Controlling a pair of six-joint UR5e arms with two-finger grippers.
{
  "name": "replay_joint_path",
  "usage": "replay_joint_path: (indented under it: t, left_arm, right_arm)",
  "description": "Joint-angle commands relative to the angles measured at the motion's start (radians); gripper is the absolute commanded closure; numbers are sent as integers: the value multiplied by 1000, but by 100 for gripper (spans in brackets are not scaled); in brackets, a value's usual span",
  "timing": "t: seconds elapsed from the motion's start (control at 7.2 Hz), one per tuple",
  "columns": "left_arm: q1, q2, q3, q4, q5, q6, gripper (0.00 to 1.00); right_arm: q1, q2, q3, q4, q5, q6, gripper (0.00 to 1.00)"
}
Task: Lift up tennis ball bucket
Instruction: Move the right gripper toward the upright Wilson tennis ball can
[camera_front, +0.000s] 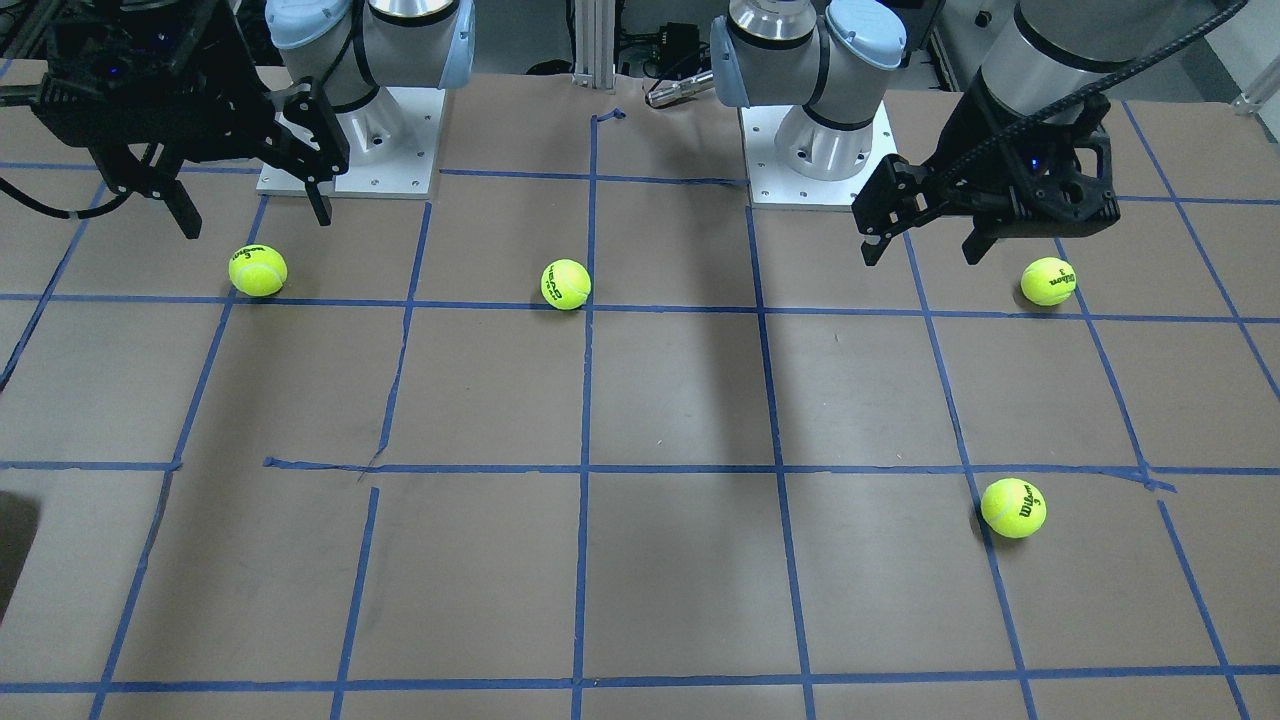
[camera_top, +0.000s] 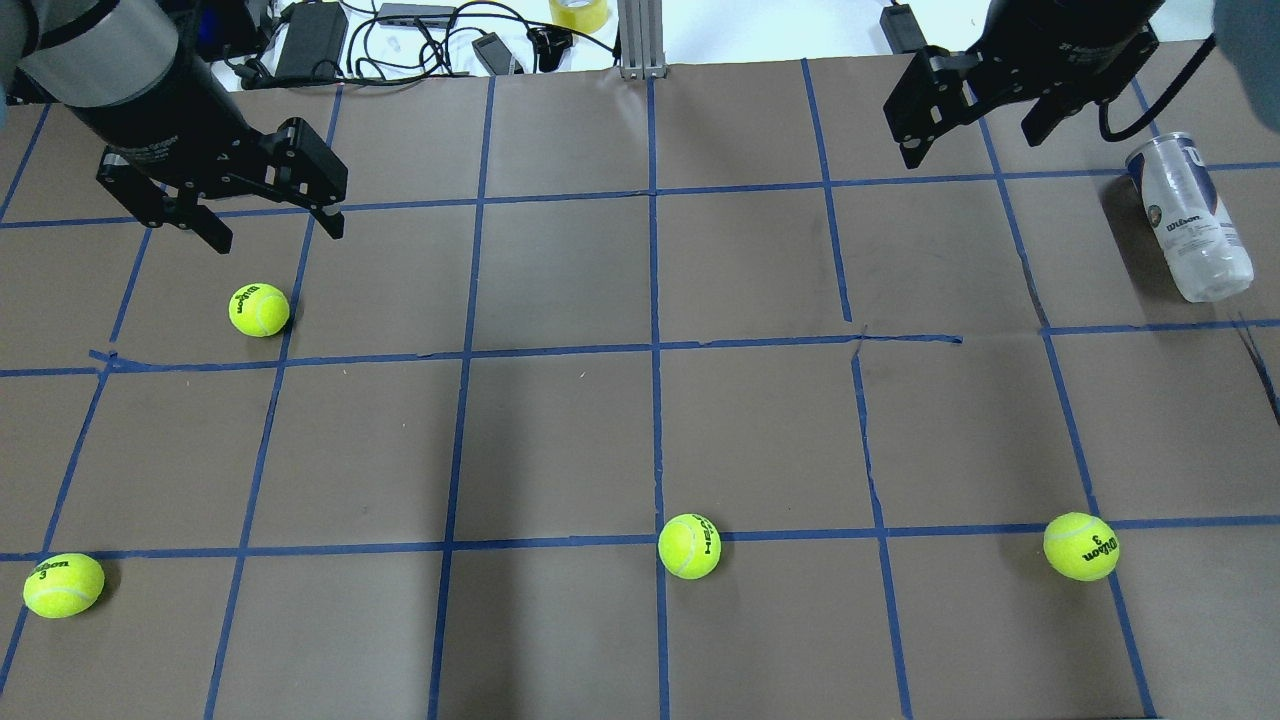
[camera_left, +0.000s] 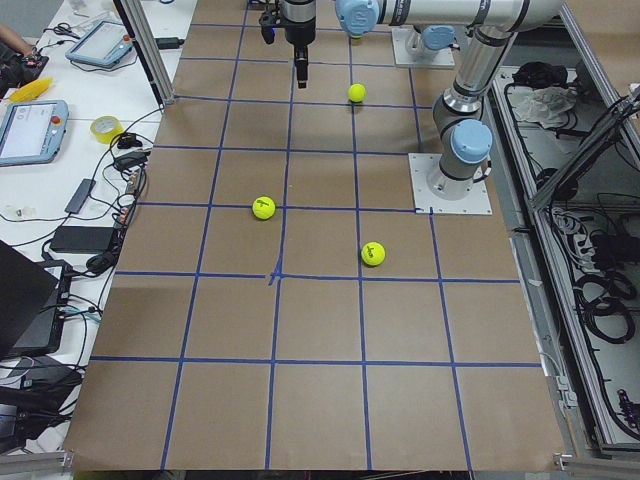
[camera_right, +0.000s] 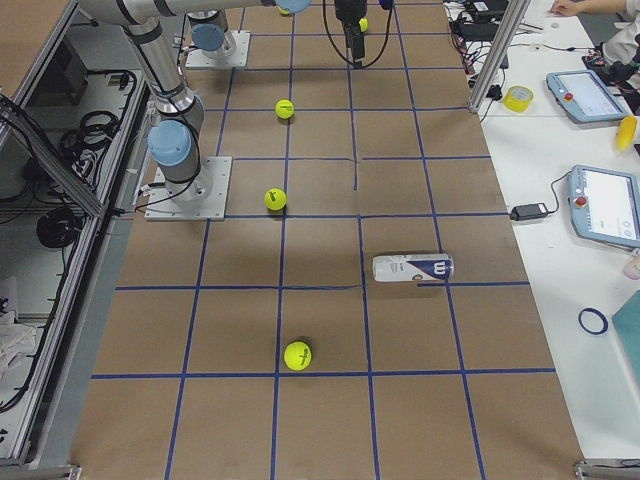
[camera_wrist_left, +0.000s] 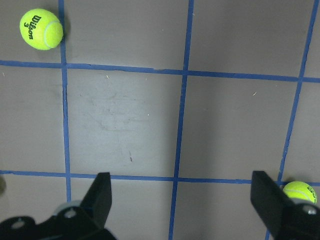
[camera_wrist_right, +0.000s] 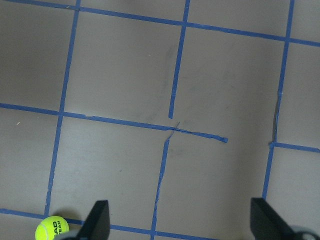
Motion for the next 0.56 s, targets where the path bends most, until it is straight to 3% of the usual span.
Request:
replay_joint_path:
  t: [0.0, 0.28, 0.42]
  left_arm:
    - [0, 1, 0, 2, -2, -2, 0]
    - [-2, 1, 0, 2, 0, -2, 0]
    - [0, 1, 0, 0, 0, -2, 0]
  right_arm:
    - [-16, 1, 7, -1, 5, 2, 0]
    - [-42, 9, 9, -3, 1, 17, 0]
    - [-109, 54, 0, -14, 6, -1, 0]
